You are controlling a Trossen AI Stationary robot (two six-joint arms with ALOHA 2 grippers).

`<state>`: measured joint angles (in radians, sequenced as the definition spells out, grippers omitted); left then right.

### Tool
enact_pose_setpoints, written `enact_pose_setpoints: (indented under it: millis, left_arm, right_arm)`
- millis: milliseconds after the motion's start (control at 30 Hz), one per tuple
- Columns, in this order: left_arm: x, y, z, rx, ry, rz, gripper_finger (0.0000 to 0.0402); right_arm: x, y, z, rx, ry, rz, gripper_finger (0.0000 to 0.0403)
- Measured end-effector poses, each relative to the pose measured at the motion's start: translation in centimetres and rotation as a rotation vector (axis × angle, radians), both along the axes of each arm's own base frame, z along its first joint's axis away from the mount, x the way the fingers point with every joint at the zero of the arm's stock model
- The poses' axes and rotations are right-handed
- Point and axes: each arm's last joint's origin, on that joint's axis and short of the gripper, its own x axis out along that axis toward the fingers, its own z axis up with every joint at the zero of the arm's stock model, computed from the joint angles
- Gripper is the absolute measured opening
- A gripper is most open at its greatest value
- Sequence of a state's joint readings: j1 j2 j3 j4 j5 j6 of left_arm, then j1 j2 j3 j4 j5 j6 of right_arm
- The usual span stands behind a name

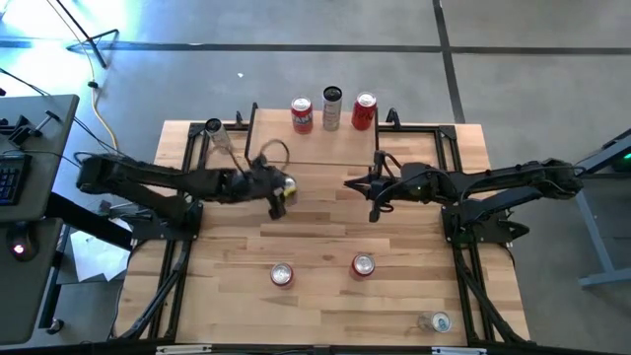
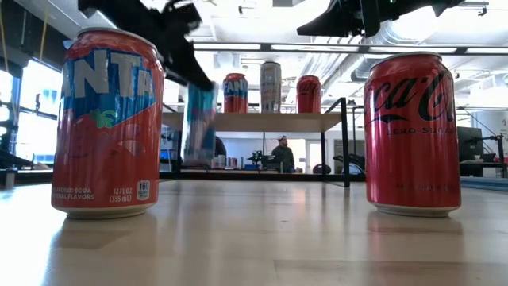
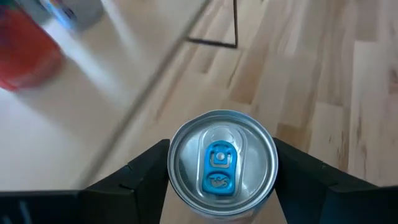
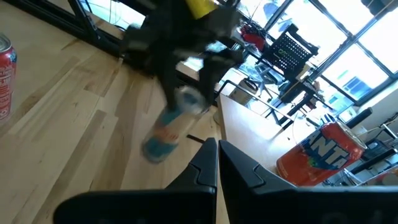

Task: Place canned beverage on shelf
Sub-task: Put the left blue soda can on the shelf

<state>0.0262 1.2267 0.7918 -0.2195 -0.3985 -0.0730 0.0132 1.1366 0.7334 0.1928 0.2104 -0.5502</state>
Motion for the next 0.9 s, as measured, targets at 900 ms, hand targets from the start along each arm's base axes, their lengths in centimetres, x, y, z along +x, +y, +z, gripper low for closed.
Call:
enact_pose_setpoints:
  millis: [900]
  left_arm:
    - [-6.9,15.1,11.3,0.138,-0.016,-0.191,0.0223]
  right_arm:
    - [0.1,-0.2,1.0,-0.05,-0.099,-0.044,0.0]
